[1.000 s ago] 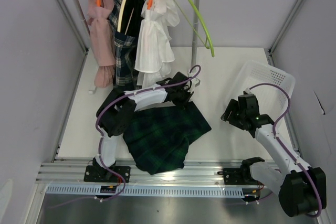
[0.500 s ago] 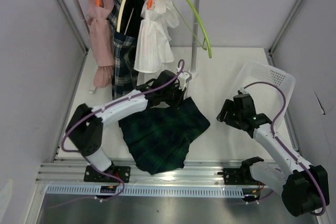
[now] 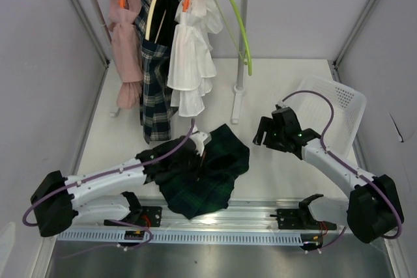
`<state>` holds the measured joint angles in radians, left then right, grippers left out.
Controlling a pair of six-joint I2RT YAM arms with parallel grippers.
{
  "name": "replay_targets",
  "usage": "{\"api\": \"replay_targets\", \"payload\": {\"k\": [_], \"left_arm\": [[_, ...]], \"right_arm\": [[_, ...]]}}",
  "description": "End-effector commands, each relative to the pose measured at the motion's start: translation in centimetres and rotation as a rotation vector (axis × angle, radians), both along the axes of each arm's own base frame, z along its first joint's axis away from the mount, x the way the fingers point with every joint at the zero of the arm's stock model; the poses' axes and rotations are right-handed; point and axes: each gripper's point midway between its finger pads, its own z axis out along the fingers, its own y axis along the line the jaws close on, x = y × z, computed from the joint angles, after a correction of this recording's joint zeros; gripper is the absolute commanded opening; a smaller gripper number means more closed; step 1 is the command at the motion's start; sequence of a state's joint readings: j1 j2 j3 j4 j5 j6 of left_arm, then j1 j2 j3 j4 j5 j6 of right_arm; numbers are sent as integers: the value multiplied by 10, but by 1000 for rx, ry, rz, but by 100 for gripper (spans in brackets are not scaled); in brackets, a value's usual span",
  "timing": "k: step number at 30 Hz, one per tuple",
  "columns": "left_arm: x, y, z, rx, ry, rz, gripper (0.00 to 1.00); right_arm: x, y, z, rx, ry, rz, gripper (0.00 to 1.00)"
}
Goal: Place the skirt on the hanger
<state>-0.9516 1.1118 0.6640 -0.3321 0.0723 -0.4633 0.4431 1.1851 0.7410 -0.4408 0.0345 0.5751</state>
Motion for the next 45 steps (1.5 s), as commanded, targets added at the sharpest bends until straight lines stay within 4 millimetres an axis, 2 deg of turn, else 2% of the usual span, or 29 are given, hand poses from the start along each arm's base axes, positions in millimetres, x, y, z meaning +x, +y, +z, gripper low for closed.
{"api": "replay_targets", "payload": {"k": [1,2,3,5,6,10,15,17,18,21,22,24,26,27,28,30,31,32,34,35,36,37,38,39,40,42,43,44,45], "left_arm": [[-31,4,-14,-37,98,68,0],[-36,4,-17,-36,105,65,0],[-43,10,-29,-9,122,65,0],[-51,10,-36,7,137,62,0],[-54,14,-43,22,149,66,0],[-61,17,-49,33,169,76,0],[-63,21,-52,42,168,71,0],[-65,25,-58,56,175,70,0],[-65,25,-57,52,173,70,0],[-65,26,-57,50,170,70,0],[-65,26,-54,46,167,68,0],[-64,24,-48,36,157,62,0],[-60,28,-43,42,130,77,0],[-56,24,-33,28,112,76,0],[-55,30,-33,54,103,84,0],[-46,26,-5,14,46,87,0],[-40,28,9,15,15,104,0],[-37,31,17,5,-2,108,0],[-21,29,58,-45,-62,125,0],[-17,30,71,-64,-84,131,0],[-8,34,82,-68,-116,140,0],[-1,31,114,-111,-156,147,0],[3,32,123,-114,-175,154,0],[11,35,129,-97,-198,159,0],[17,34,158,-137,-239,164,0],[31,38,178,-135,-288,182,0],[35,39,184,-132,-300,184,0],[41,40,209,-161,-348,184,0],[50,45,211,-141,-352,206,0]], "right_arm": [[24,23,16,25,-67,44,77],[26,27,16,23,-70,55,77],[31,33,20,25,-81,62,78],[34,46,15,14,-70,98,78],[37,54,20,19,-82,111,78],[30,84,15,-1,-68,203,79],[18,102,-5,-16,-32,273,80],[19,112,-8,2,-34,295,81],[20,113,-18,-12,-15,299,81],[23,126,-28,1,9,332,81],[22,128,-42,-13,43,338,80],[23,136,-45,-5,46,353,75],[24,138,-48,-14,47,336,53],[22,138,-47,-20,45,330,30],[24,133,-38,-28,18,304,19],[26,117,-29,-63,-4,232,0],[27,110,-21,-69,-22,203,0],[29,97,0,-74,-68,146,0],[31,80,24,-66,-117,78,0],[28,70,53,-33,-170,42,0],[29,61,68,-30,-210,5,0],[28,54,83,-18,-238,-14,0],[27,48,98,-4,-268,-34,0],[24,40,124,24,-328,-62,0],[23,36,142,36,-354,-77,0],[19,26,172,51,-415,-95,0],[17,22,181,46,-425,-102,0],[17,20,202,63,-463,-112,0],[16,14,215,62,-493,-128,0]]}}
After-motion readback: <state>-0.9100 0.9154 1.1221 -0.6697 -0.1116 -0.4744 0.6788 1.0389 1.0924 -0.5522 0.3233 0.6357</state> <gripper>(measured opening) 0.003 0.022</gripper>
